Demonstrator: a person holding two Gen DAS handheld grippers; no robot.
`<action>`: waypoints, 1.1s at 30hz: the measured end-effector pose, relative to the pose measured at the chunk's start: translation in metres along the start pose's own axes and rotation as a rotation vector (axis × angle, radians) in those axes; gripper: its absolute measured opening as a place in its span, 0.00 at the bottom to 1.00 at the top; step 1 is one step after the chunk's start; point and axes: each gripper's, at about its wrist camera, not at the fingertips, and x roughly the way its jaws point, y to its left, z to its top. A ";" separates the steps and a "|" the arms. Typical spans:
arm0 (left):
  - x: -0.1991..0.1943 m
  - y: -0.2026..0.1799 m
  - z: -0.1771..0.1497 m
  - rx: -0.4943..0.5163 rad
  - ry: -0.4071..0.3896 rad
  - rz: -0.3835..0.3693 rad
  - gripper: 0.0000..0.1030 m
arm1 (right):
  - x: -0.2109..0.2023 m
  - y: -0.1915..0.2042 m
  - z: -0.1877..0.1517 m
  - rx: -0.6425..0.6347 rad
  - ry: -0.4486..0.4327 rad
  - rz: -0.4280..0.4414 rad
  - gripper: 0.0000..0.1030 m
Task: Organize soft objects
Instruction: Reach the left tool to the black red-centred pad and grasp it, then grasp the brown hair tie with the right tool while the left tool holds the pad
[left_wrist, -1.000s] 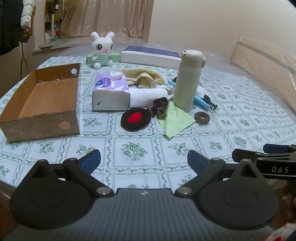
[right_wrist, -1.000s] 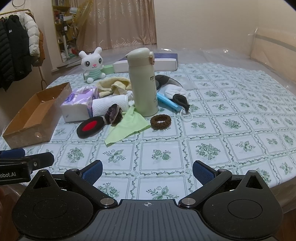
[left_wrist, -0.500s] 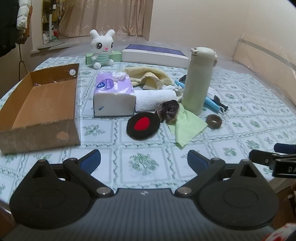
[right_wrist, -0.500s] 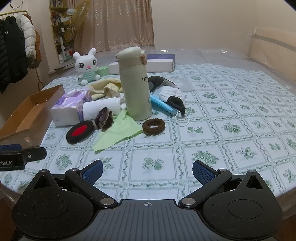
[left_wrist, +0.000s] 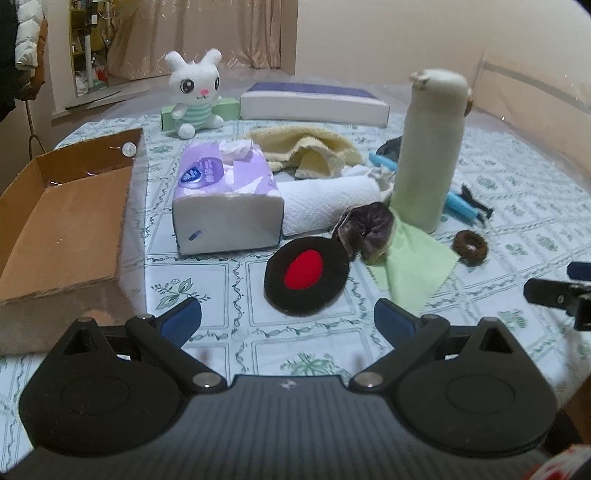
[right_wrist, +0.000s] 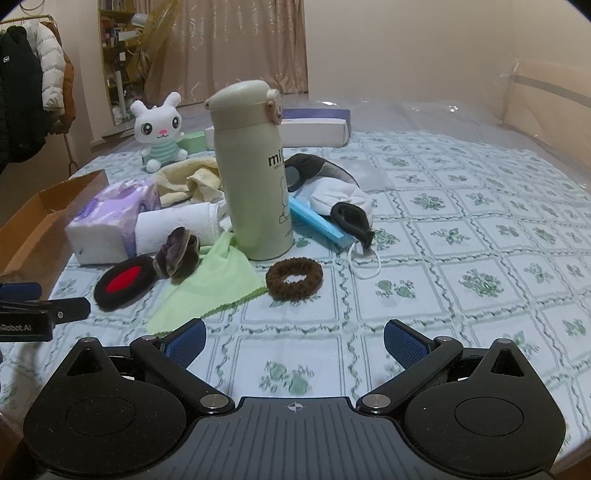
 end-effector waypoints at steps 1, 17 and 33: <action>0.006 0.000 0.001 0.012 0.006 0.008 0.96 | 0.005 0.000 0.001 -0.004 0.000 0.000 0.99; 0.069 -0.017 0.019 0.215 -0.007 -0.052 0.82 | 0.060 -0.002 0.009 -0.019 0.017 0.020 0.91; 0.083 -0.016 0.023 0.229 0.013 -0.087 0.61 | 0.082 -0.006 0.016 -0.010 0.008 0.027 0.86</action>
